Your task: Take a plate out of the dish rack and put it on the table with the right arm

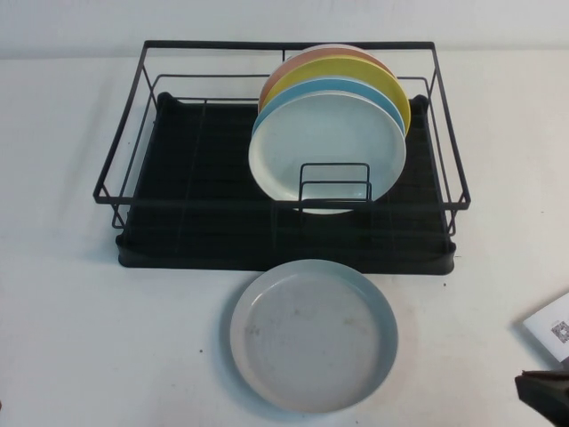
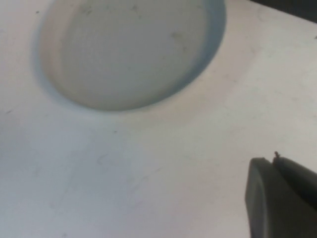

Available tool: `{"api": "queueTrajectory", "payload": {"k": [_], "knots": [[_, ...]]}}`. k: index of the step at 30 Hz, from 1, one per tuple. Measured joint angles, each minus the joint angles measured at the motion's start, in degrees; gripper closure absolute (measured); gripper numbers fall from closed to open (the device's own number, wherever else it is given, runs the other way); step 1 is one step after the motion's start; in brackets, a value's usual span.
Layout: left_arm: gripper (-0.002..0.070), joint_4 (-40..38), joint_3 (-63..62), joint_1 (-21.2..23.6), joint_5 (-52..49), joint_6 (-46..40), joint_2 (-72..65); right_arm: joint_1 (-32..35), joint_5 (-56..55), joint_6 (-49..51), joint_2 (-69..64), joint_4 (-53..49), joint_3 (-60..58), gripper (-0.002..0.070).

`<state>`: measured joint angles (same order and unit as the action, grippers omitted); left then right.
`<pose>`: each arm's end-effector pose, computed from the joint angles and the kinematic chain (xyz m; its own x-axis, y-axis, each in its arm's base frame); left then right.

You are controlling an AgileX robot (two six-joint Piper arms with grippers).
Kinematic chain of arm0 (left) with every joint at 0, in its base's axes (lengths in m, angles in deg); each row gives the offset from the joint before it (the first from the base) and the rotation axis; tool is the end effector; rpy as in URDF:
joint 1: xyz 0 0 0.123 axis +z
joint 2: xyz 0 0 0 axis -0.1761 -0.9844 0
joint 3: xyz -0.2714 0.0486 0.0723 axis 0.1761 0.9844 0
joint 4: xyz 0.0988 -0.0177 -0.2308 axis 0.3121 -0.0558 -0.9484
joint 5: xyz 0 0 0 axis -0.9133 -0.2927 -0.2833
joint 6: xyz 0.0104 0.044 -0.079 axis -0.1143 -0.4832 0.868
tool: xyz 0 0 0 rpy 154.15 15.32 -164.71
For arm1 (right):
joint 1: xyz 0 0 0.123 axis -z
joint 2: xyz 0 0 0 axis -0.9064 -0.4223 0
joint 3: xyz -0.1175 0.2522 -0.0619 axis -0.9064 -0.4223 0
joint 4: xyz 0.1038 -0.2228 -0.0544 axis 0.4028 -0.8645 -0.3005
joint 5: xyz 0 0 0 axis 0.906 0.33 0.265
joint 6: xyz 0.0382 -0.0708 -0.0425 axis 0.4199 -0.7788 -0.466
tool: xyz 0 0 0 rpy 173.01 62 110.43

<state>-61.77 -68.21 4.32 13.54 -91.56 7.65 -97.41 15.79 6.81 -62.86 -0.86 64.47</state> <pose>0.0528 -0.0045 0.1741 -0.2605 0.1257 -0.9573 0.1188 0.9881 0.0974 0.1063 0.0801 0.2348 -0.6285 -0.2592 -0.7333 -0.5355 0.8280 0.1663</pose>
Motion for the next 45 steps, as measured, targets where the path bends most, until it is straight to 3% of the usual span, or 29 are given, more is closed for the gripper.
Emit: {"api": "queueTrajectory", "payload": {"k": [10,15,21,45], "knots": [[0.0679,0.0,0.0,0.0,0.0,0.0,0.0,18.3,-24.8,0.0,17.0,-1.3,-21.8,0.0694],[0.0679,0.0,0.0,0.0,0.0,0.0,0.0,23.6,-21.3,-0.3,30.2,-1.4,-23.0,0.0694],[0.0679,0.0,0.0,0.0,0.0,0.0,0.1,28.4,-9.5,-2.4,42.7,-2.6,-23.1,0.0694],[0.0679,0.0,0.0,0.0,0.0,0.0,0.1,28.4,-6.1,-2.9,42.9,-5.8,-23.3,0.0694]]}}
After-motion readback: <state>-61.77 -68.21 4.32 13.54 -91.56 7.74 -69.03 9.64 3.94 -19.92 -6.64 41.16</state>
